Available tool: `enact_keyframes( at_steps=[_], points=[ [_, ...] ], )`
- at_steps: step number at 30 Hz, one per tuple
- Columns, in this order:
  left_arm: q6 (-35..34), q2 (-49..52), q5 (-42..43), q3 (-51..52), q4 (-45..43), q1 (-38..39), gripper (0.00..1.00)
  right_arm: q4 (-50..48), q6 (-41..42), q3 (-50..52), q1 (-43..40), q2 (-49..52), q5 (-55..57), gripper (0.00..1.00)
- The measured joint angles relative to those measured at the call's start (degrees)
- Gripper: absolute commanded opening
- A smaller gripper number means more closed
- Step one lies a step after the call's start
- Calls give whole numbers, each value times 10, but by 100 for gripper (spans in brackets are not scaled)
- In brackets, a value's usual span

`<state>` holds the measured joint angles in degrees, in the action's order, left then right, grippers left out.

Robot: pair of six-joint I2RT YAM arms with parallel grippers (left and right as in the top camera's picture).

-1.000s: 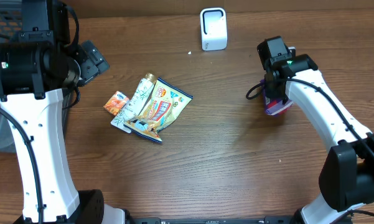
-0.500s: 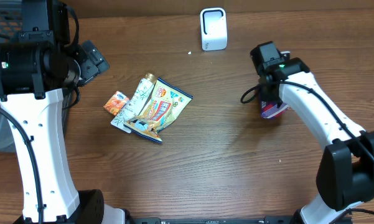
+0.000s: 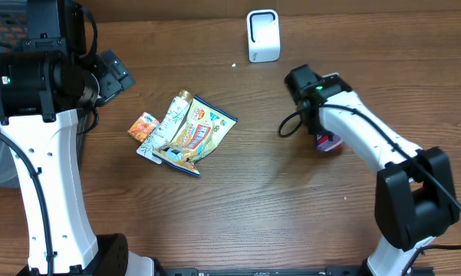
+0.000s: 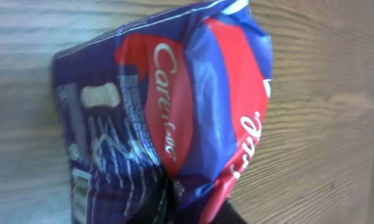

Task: Scan the item barcode

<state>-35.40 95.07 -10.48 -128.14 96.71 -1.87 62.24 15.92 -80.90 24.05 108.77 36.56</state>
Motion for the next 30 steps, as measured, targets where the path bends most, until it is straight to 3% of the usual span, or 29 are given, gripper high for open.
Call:
enact_keyframes(
  at_steps=[1,3,9,16,19,21,30],
  points=[
    [0,0,0,0,0,0,100,1,2,0,10,0,1,46],
    [0,0,0,0,0,0,100,3,2,-2,36,2,-2,57],
    [0,0,0,0,0,0,100,25,7,-16,97,9,-15,62],
    [0,0,0,0,0,0,100,85,37,-108,86,16,-63,66],
    [0,0,0,0,0,0,100,102,38,-173,53,16,-106,67],
    [0,0,0,0,0,0,100,116,33,-205,21,16,-139,76],
    [0,0,0,0,0,0,100,134,1,-216,-113,16,-271,74]
  ],
)
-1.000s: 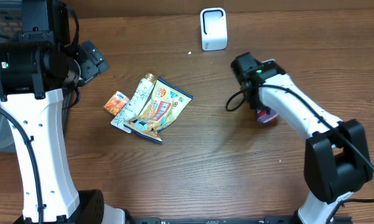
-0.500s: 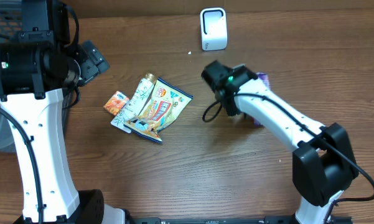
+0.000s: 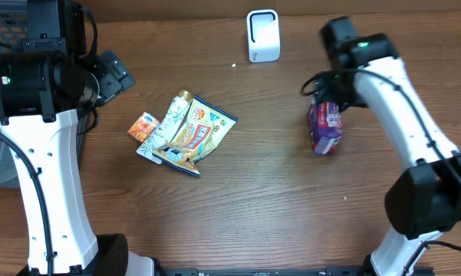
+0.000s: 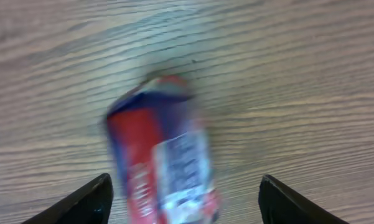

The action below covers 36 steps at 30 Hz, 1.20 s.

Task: Scan the item barcode

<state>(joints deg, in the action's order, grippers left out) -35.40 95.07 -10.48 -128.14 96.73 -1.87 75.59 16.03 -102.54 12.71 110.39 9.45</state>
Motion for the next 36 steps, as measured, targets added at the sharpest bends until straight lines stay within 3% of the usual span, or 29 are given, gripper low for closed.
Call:
enact_keyframes(
  at_steps=[4,9,14,21,36],
  points=[
    [0,0,0,0,0,0,100,-4,-31,0,-82,0,-84,59],
    [0,0,0,0,0,0,100,-8,-78,14,-188,0,-214,49],
    [0,0,0,0,0,0,100,-58,-94,97,-205,1,-284,41],
    [0,0,0,0,0,0,100,-142,-101,206,-173,2,-377,41],
    [0,0,0,0,0,0,100,-147,-101,211,-76,2,-405,50]
  ],
)
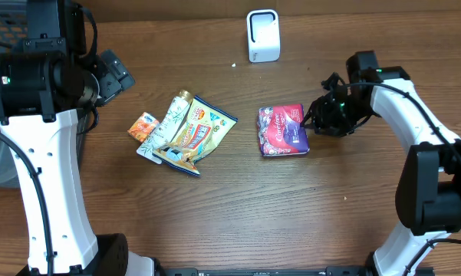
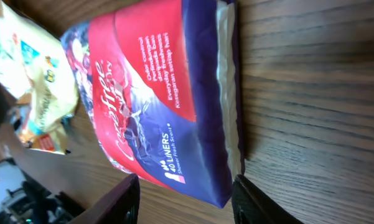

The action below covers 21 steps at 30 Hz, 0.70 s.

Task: Scan the item barcode

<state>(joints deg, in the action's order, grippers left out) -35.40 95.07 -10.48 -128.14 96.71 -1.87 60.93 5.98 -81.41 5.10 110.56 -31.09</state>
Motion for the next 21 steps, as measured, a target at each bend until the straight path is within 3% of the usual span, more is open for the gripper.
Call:
enact_keyframes(
  at_steps=[13,21],
  points=[
    [0,0,0,0,0,0,100,-80,44,0,99,0,164,52],
    [0,0,0,0,0,0,100,-85,55,0,89,16,180,51]
  ],
)
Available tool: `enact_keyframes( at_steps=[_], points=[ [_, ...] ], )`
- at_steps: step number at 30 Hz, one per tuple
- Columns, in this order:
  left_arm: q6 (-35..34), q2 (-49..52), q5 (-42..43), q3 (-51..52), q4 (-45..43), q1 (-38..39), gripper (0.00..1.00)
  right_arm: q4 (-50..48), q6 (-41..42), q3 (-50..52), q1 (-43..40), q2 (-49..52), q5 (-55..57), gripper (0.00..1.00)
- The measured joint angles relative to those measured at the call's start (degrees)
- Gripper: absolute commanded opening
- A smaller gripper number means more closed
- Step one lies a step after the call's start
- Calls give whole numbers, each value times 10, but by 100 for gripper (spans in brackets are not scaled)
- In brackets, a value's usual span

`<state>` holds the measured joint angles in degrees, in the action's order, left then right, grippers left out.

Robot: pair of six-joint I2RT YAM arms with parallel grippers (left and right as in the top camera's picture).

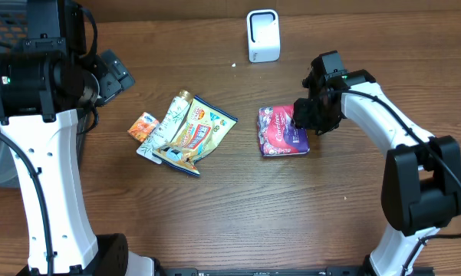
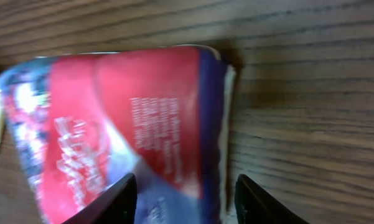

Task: Scan the item barcode

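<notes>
The red and purple liner pack (image 1: 282,131) lies flat on the table, a little right of centre. My right gripper (image 1: 307,123) stands open over the pack's right end, and in the right wrist view the pack (image 2: 118,124) fills the space below and between the fingertips (image 2: 252,198). The white barcode scanner (image 1: 262,35) stands at the back edge. My left arm is raised at the far left; its gripper (image 1: 115,73) shows beside the arm, and its jaws cannot be made out.
A heap of snack packets (image 1: 186,132) lies left of centre, with a small orange sachet (image 1: 143,126) at its left end. The wooden table (image 1: 253,215) stretches bare toward the front.
My right gripper has moved left from beside the pack's right edge to over its right end. The pack has not shifted. The left arm is unchanged.
First my right gripper held the pack at the right of the table. Then the gripper was open and higher, with the pack standing on the table below it. Later the pack lay flat nearer the centre with the open gripper to its right; now the gripper is over it.
</notes>
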<state>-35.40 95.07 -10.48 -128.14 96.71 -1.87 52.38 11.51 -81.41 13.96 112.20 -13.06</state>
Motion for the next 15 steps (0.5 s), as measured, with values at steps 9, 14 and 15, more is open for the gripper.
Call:
enact_keyframes(
  at_steps=[9,14,15],
  points=[
    [0,0,0,0,0,0,100,-4,0,-1,-2,24,-23,24],
    [0,0,0,0,0,0,100,-12,7,-2,-5,28,-44,4],
    [0,0,0,0,0,0,100,-14,9,-2,-5,28,-46,4]
  ],
)
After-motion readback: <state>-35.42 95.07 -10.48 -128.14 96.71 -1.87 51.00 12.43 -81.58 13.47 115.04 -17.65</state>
